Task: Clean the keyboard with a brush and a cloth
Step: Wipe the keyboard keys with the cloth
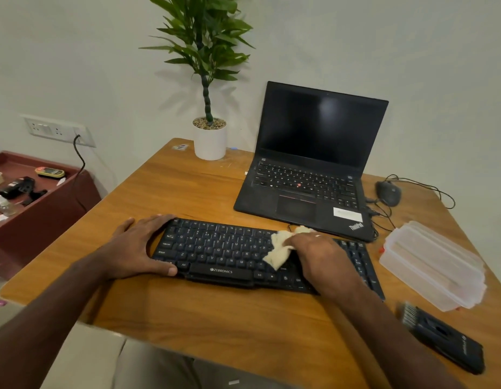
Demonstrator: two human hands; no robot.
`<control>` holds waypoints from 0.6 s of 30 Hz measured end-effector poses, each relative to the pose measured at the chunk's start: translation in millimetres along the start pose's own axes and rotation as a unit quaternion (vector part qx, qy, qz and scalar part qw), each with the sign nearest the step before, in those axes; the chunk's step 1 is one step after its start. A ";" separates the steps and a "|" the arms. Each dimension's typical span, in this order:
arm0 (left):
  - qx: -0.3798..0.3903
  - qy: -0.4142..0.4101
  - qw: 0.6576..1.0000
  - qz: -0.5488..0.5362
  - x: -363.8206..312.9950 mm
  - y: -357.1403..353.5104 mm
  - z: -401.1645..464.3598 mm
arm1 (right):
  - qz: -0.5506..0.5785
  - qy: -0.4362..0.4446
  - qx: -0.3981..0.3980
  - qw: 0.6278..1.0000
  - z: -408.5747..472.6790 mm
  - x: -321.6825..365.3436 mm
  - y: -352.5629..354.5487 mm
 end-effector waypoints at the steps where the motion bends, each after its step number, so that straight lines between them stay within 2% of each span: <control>1: 0.009 0.006 1.000 0.004 -1.1 1.5 1.0 | 0.016 -0.018 -0.006 1.000 0.8 -10.9 1.7; 3: 0.015 0.025 0.999 0.030 -7.4 1.2 3.3 | 0.062 -0.039 -0.042 0.996 0.0 -22.2 6.3; 5: -0.018 0.037 0.996 0.081 -26.3 2.1 6.4 | 0.094 -0.040 -0.080 0.992 -0.8 -18.5 8.4; 7: -0.039 0.021 0.989 0.141 -65.1 -2.2 11.3 | 0.096 -0.026 -0.085 0.991 0.6 -5.2 2.5; 12: 0.012 -0.058 0.974 0.219 -168.4 -35.1 39.3 | 0.034 0.003 -0.041 0.999 2.2 18.0 -7.4; 18: 0.051 -0.061 0.975 0.209 -184.4 -42.6 62.1 | 0.043 0.027 0.031 0.998 -7.5 -11.7 -13.2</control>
Point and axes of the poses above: each hand's wrist, its own z-axis towards the middle knuckle, its own y-axis out of the back of the hand, x = y × z, the point moved 7 cm from there along z, towards the middle knuckle, and after that the axes turned 11 degrees about x, right-handed, at the moved point
